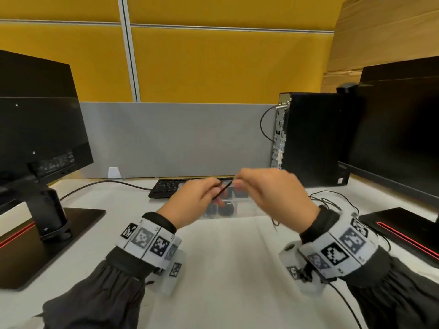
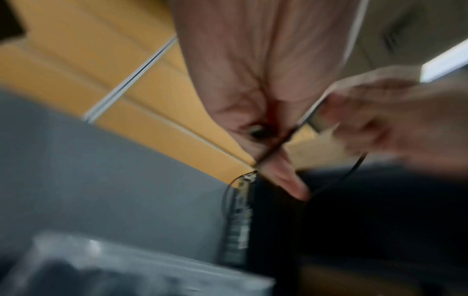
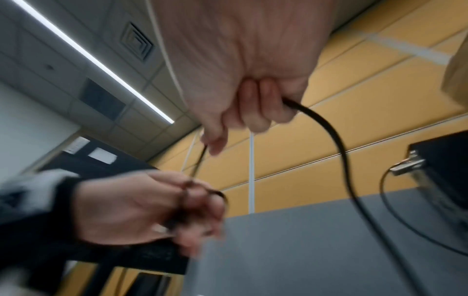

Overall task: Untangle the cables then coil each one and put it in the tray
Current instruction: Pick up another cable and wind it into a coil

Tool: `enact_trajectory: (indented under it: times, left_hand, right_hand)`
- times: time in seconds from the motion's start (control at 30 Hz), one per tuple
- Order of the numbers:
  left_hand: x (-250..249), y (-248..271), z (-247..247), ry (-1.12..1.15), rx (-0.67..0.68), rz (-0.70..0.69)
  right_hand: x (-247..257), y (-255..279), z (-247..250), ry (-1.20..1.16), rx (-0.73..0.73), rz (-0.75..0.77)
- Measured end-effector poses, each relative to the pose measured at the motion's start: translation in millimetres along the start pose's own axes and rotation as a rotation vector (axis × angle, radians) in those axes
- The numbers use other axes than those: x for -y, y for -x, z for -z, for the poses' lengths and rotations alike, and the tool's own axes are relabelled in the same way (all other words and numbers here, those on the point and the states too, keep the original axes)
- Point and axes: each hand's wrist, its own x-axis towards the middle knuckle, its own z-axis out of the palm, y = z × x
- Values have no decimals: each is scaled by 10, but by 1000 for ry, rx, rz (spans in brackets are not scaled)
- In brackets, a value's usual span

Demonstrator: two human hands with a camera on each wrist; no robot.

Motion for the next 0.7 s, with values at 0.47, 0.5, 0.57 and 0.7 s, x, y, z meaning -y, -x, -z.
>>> enact_trajectory:
  times: [0.47, 0.5, 0.57, 0.7]
  left_hand:
    - [-87, -89, 49, 671, -418, -59]
    - [-44, -80, 44, 409, -410, -73]
    - [6, -38, -12, 36, -322, -74]
    - [-195, 60, -118, 597, -16, 65]
  right_hand:
    - [107, 136, -219, -528, 618, 23]
    - [92, 123, -174, -490, 515, 32]
    - [-22, 35, -87, -377, 228, 18]
    - [-228, -157, -52, -536, -137, -94]
